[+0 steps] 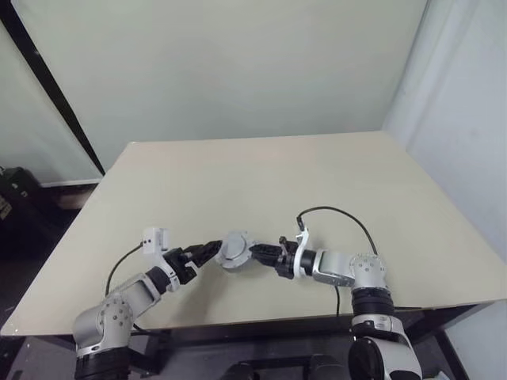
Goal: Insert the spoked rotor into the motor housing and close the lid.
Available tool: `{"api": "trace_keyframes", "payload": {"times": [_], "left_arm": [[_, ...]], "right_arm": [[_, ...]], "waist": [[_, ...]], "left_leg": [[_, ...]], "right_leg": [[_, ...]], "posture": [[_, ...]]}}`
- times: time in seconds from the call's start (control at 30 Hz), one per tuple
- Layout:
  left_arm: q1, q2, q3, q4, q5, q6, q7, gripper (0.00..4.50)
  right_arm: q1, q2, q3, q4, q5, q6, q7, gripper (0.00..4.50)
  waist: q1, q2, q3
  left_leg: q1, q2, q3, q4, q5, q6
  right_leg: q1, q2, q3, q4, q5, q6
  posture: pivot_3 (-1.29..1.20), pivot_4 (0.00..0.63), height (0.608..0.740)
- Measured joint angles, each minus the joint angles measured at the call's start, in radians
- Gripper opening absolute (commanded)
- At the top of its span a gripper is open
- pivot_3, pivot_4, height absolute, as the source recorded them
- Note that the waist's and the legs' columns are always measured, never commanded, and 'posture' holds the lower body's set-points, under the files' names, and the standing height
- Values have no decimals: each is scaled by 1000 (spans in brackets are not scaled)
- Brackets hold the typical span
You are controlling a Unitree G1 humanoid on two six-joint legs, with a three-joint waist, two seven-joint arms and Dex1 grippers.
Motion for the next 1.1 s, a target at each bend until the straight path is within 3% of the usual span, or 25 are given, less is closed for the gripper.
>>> {"api": "trace_keyframes", "payload": {"times": [0.4,0.7,0.83,1.1], "left_arm": [[-69,-100,-22,126,-68,66,15,4500],[-86,-145,81,179,-186,132,43,2517],[-86,-150,96,182,-222,136,46,2237],[-85,-167,114,183,-259,137,64,2134]], "right_arm": [[2,0,2,-20,44,10,-48,1296],[13,2,-29,-36,86,7,-68,1296],[22,3,-36,-37,110,6,-75,1296],[34,5,-15,-64,107,-10,-61,1296]], "waist": [[0,0,0],[0,0,0],[0,0,0],[0,0,0]], "left_leg": [[0,1,-2,6,0,0],[0,5,-3,9,0,0],[0,4,-2,10,0,0],[0,4,-2,12,0,0]], "right_leg": [[4,6,3,0,1,-1],[5,11,4,0,2,-3],[5,11,4,0,2,-4],[6,11,4,0,2,-4]], "posture": [[0,0,740],[0,0,740],[0,0,740],[0,0,740]]}}
